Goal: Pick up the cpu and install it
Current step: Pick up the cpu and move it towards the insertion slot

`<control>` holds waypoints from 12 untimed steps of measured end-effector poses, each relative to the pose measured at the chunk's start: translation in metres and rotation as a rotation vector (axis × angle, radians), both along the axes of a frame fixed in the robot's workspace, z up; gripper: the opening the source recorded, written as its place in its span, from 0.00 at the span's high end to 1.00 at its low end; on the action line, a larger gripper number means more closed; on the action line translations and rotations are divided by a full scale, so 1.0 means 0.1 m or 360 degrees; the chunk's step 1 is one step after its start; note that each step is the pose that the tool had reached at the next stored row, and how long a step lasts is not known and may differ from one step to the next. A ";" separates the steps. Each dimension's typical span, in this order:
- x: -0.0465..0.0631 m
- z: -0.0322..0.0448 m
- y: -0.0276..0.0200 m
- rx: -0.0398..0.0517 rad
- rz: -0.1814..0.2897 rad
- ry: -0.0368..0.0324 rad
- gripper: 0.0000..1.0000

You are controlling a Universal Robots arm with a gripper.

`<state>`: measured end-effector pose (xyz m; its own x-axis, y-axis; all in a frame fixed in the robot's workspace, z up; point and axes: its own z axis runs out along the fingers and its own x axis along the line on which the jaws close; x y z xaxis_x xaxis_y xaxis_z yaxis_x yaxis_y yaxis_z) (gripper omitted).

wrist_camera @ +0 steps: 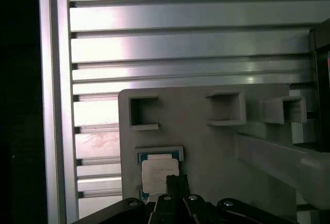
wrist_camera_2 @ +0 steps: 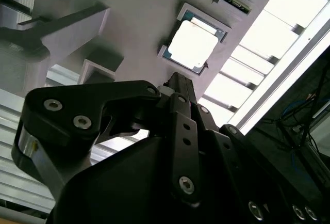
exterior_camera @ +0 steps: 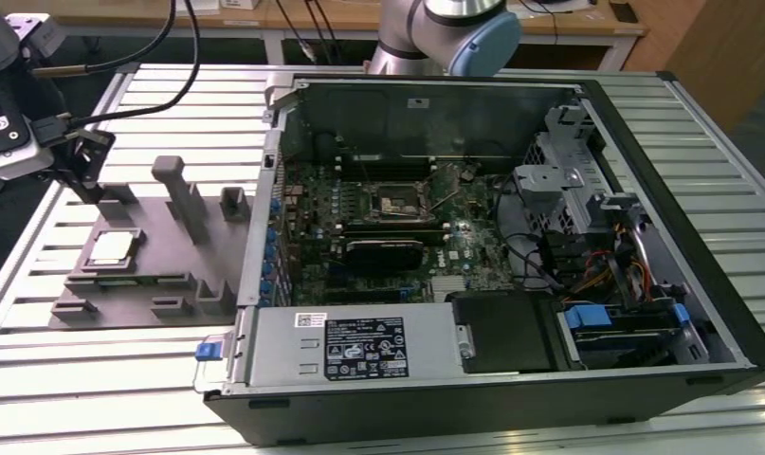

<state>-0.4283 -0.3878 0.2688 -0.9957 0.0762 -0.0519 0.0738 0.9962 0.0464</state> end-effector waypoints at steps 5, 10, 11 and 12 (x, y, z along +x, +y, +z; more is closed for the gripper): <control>-0.02 -0.046 0.000 0.0000 0.0000 0.0000 0.89; -0.04 -0.095 0.000 0.0000 0.0000 0.0000 0.89; -0.04 -0.107 0.000 0.0000 0.0000 0.0000 0.89; -0.04 -0.119 0.000 0.0000 0.0000 0.0000 0.89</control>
